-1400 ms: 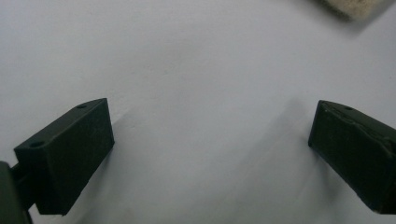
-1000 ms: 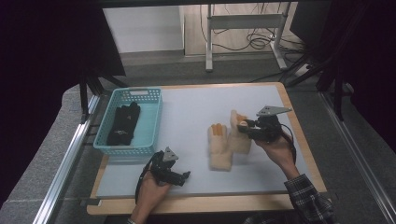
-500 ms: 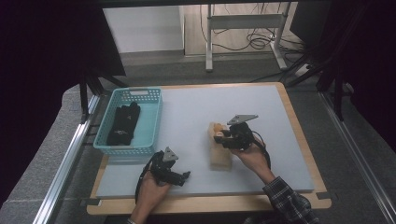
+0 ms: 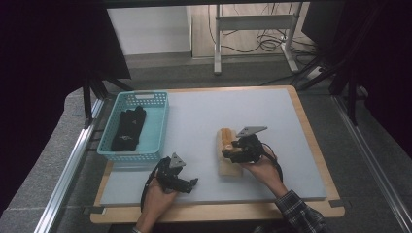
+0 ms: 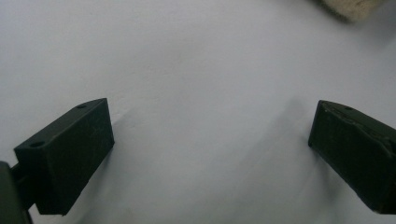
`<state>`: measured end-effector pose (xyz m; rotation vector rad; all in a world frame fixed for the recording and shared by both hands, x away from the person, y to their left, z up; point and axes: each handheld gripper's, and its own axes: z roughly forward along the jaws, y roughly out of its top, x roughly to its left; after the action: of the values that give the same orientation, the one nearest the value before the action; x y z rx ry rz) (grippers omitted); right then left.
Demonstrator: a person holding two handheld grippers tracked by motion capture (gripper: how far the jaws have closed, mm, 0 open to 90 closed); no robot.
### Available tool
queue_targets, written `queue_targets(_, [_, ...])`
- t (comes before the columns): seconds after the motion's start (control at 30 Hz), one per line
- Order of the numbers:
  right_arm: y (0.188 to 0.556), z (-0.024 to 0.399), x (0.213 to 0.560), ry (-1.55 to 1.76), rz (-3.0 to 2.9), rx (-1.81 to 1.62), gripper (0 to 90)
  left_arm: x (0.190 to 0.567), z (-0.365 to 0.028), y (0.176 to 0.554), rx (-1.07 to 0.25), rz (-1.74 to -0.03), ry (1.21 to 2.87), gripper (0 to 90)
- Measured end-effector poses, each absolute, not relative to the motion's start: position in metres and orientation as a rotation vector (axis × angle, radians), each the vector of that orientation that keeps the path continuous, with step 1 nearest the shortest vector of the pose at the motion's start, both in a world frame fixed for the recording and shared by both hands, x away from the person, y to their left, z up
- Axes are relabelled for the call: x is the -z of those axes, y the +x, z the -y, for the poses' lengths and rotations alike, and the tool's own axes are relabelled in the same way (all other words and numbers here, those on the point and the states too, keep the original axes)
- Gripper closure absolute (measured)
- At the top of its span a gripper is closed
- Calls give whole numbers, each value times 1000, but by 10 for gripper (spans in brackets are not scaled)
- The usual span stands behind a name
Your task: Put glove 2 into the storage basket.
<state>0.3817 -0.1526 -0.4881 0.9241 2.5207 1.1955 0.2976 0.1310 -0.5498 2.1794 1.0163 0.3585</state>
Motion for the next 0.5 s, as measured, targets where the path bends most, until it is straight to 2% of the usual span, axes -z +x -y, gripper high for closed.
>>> queue_targets(0.1, [385,164,478,933,-2476,-1210,395,550,-131,298,-360,-1016,2179,2])
queue_targets(0.3, [390,189,476,971,-2434,-1177,648,550,-131,298,-358,-1017,2178,2])
queue_targets(0.5, [387,208,489,1001,-2451,-1144,793,550,-131,298,-358,-1017,2178,2])
